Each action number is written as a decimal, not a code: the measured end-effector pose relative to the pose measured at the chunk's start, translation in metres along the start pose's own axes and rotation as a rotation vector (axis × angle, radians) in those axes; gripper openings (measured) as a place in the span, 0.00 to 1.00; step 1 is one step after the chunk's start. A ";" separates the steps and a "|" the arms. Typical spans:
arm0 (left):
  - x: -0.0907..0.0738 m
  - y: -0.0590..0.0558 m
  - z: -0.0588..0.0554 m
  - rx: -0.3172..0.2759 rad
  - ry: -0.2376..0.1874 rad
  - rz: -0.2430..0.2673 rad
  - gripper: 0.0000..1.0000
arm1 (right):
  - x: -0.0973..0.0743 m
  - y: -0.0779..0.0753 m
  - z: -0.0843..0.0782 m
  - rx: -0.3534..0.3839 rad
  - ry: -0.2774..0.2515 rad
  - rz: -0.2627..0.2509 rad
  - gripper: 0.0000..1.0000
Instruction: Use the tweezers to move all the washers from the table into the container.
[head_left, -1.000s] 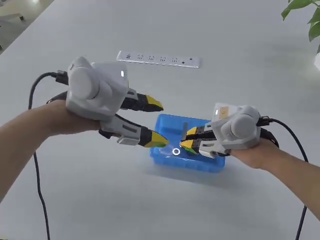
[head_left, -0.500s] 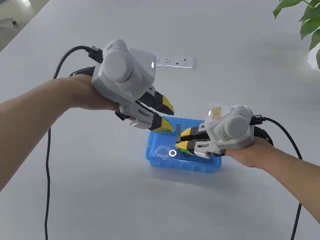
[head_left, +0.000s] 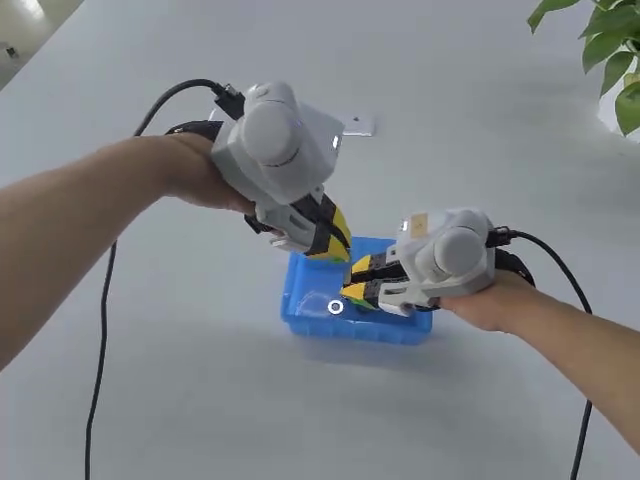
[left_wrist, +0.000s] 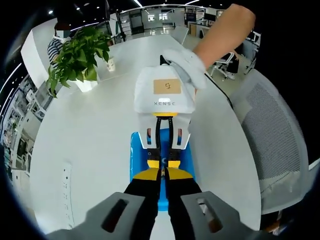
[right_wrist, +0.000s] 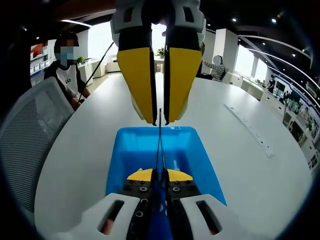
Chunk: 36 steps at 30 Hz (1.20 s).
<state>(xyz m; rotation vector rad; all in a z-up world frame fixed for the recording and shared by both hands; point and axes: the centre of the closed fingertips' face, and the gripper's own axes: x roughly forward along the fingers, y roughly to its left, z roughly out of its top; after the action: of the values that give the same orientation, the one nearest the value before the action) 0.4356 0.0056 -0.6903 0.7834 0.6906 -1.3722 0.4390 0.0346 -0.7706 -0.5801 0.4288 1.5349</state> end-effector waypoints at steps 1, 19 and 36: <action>0.001 0.000 0.000 0.008 0.004 -0.003 0.05 | 0.000 0.000 0.000 0.001 0.000 0.000 0.08; 0.002 0.000 0.002 0.033 0.007 -0.001 0.04 | -0.003 0.003 -0.003 -0.013 0.030 -0.003 0.17; 0.003 0.001 0.004 0.031 0.017 0.001 0.04 | -0.034 -0.002 0.000 0.055 0.002 -0.069 0.31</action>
<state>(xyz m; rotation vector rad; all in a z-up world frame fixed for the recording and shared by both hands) 0.4365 0.0003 -0.6906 0.8212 0.6835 -1.3797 0.4411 0.0081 -0.7499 -0.5486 0.4468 1.4522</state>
